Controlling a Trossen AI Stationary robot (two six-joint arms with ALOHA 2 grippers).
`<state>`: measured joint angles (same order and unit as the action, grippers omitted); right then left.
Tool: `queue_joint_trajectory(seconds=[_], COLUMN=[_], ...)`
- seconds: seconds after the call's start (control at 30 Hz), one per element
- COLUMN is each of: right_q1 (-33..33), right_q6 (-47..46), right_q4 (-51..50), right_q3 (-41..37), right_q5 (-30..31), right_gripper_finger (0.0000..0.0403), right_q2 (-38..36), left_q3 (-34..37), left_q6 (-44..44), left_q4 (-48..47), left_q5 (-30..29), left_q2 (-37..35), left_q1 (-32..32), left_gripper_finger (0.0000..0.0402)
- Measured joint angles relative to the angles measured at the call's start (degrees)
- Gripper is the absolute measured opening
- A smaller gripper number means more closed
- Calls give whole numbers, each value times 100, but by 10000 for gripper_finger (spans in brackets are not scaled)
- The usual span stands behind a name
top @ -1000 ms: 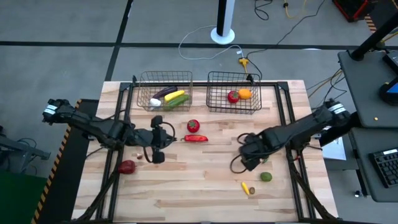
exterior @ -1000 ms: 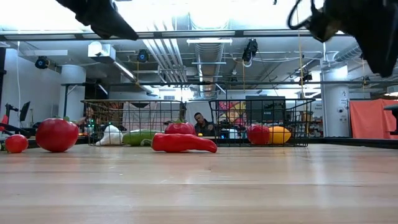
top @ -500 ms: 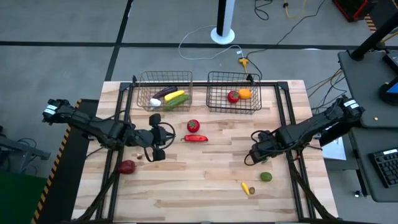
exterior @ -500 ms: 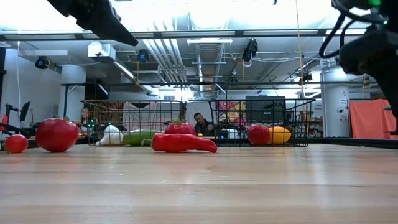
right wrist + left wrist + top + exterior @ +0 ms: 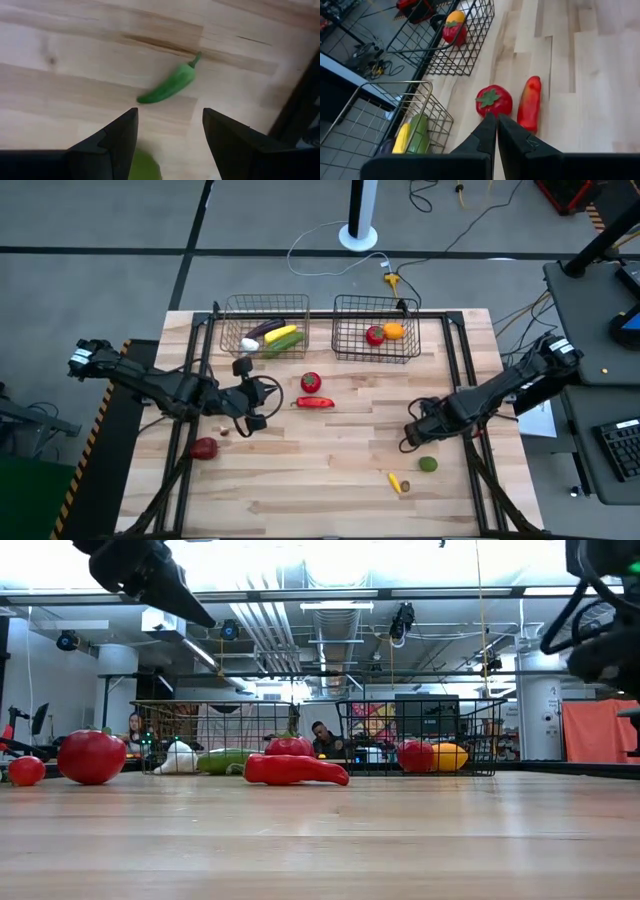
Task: Sort produce into baskets
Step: Put the green chili pepper into the left wire basket
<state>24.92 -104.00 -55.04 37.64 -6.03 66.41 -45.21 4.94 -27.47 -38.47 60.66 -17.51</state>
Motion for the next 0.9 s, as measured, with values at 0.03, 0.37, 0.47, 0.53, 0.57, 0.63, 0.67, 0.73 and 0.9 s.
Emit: queue_joint_trajectory(seconds=[0.03,0.37,0.47,0.53,0.57,0.63,0.67,0.73,0.9], right_q1=[8,10,10,10,10,10,10,10,10], right_q6=[-69,-418,-420,-418,-417,-387,-336,-264,-52], right_q4=[73,990,1083,1105,1105,1103,1096,1079,1091], right_q3=[-63,-685,-800,-831,-844,-851,-851,-836,-825], right_q5=[1,86,185,196,198,204,204,217,291], right_gripper_finger=[215,215,213,207,201,185,175,152,86], right_q2=[-4,36,44,41,37,36,36,36,40], left_q3=[0,33,79,110,116,116,116,116,116], left_q6=[-27,-35,-7,13,30,65,70,71,71], left_q4=[-5,-5,-4,-4,-6,35,78,168,319], left_q5=[-3,-8,-10,-10,-10,-8,-8,-3,58], left_q2=[0,0,0,0,0,0,0,0,0], left_q1=[7,14,14,14,14,18,18,18,18], left_gripper_finger=[0,0,0,0,0,0,0,0,0])
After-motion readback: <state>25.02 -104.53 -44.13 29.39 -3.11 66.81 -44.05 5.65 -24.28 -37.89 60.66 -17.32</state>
